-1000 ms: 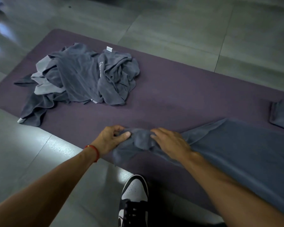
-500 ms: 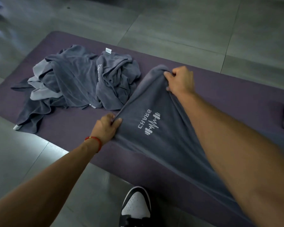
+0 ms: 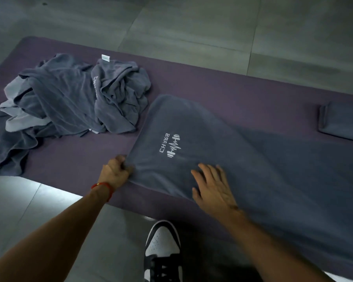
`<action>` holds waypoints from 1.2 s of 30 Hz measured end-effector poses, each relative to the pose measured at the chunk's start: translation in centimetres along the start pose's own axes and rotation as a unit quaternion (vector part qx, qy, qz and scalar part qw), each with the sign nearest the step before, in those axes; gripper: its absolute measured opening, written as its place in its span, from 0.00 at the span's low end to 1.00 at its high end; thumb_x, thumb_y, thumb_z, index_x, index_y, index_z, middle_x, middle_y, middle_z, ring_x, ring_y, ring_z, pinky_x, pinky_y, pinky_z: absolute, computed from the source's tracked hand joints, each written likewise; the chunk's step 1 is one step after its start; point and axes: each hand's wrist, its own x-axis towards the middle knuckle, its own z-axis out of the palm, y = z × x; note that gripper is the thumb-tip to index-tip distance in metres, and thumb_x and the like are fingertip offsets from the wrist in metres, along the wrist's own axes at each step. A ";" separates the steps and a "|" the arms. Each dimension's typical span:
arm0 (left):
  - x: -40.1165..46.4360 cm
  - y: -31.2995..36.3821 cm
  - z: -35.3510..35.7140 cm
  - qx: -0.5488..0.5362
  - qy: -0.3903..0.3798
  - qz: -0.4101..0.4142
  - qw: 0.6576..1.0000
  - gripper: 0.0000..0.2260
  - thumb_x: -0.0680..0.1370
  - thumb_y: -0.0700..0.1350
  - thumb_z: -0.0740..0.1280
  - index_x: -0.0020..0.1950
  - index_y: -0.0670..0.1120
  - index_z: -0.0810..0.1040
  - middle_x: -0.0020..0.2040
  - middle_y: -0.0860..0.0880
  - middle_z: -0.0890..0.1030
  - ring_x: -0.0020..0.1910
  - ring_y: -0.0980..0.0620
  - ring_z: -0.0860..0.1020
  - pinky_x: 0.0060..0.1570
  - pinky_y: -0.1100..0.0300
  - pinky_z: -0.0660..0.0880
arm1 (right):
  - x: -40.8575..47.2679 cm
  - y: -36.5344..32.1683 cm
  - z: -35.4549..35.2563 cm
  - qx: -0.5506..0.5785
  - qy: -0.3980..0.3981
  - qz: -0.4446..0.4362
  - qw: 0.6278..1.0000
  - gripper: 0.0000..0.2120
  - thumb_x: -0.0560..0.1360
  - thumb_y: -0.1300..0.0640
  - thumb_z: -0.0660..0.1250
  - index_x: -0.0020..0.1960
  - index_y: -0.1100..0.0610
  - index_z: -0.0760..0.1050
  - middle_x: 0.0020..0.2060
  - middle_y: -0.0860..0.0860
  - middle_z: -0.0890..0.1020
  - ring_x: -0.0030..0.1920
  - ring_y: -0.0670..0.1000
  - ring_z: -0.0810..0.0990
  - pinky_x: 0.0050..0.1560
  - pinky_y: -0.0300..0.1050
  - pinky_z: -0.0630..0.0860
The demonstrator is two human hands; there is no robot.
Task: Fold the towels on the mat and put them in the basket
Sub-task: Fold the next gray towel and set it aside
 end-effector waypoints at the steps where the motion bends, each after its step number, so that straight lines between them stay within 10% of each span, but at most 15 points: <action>1: -0.3 -0.1 -0.4 -0.006 0.017 0.023 1.000 0.07 0.78 0.46 0.69 0.49 0.45 0.72 0.43 0.45 0.78 0.44 0.42 0.77 0.44 0.56 0.68 | -1.2 -0.2 0.2 -0.002 -0.010 0.002 1.000 0.27 0.73 0.44 0.63 0.68 0.55 0.75 0.68 0.58 0.73 0.67 0.59 0.73 0.70 0.67 0.64; 8: -2.4 0.1 -3.3 0.007 0.096 0.025 0.995 0.10 0.79 0.50 0.69 0.48 0.43 0.74 0.45 0.42 0.81 0.44 0.39 0.78 0.43 0.55 0.73 | -5.3 -1.5 0.2 0.002 -0.099 0.078 0.992 0.35 0.67 0.43 0.74 0.70 0.51 0.71 0.66 0.57 0.72 0.68 0.59 0.72 0.65 0.65 0.70; 14: -2.0 -1.4 -3.9 0.017 0.037 -0.034 0.999 0.12 0.80 0.52 0.66 0.44 0.43 0.78 0.44 0.40 0.80 0.48 0.36 0.79 0.46 0.52 0.74 | -5.3 -2.3 -1.5 0.028 -0.075 0.119 0.990 0.23 0.63 0.57 0.78 0.56 0.54 0.76 0.48 0.53 0.78 0.44 0.56 0.81 0.44 0.51 0.80; 18: -2.4 -1.2 -3.6 0.001 0.036 -0.048 0.998 0.10 0.82 0.49 0.60 0.49 0.43 0.73 0.45 0.39 0.78 0.35 0.37 0.79 0.26 0.53 0.79 | -5.8 -2.8 -2.2 -0.028 -0.084 0.096 0.991 0.22 0.58 0.55 0.78 0.50 0.54 0.78 0.35 0.53 0.82 0.36 0.56 0.83 0.40 0.46 0.78; 20: -2.2 -1.2 -3.3 0.019 0.055 -0.047 0.997 0.11 0.81 0.51 0.61 0.47 0.43 0.73 0.47 0.36 0.79 0.39 0.34 0.80 0.37 0.48 0.81 | -6.1 -3.1 -2.2 -0.044 -0.085 0.088 0.992 0.22 0.56 0.55 0.78 0.48 0.55 0.78 0.29 0.53 0.81 0.31 0.56 0.81 0.36 0.45 0.78; 29: -3.2 -3.0 -3.4 0.128 0.009 -0.008 0.992 0.18 0.75 0.47 0.74 0.60 0.39 0.78 0.58 0.38 0.80 0.59 0.34 0.77 0.61 0.47 0.71 | -8.1 -3.6 -1.5 0.002 -0.179 0.065 0.982 0.25 0.72 0.50 0.66 0.69 0.53 0.70 0.63 0.54 0.70 0.64 0.56 0.70 0.61 0.53 0.71; 36: -5.8 -0.8 -1.5 0.263 0.046 0.063 0.962 0.17 0.74 0.39 0.68 0.61 0.44 0.70 0.57 0.36 0.69 0.56 0.33 0.72 0.53 0.38 0.73 | -9.7 -1.3 -2.3 0.001 -0.206 0.090 0.974 0.27 0.76 0.47 0.66 0.73 0.50 0.64 0.65 0.53 0.68 0.67 0.56 0.70 0.62 0.54 0.70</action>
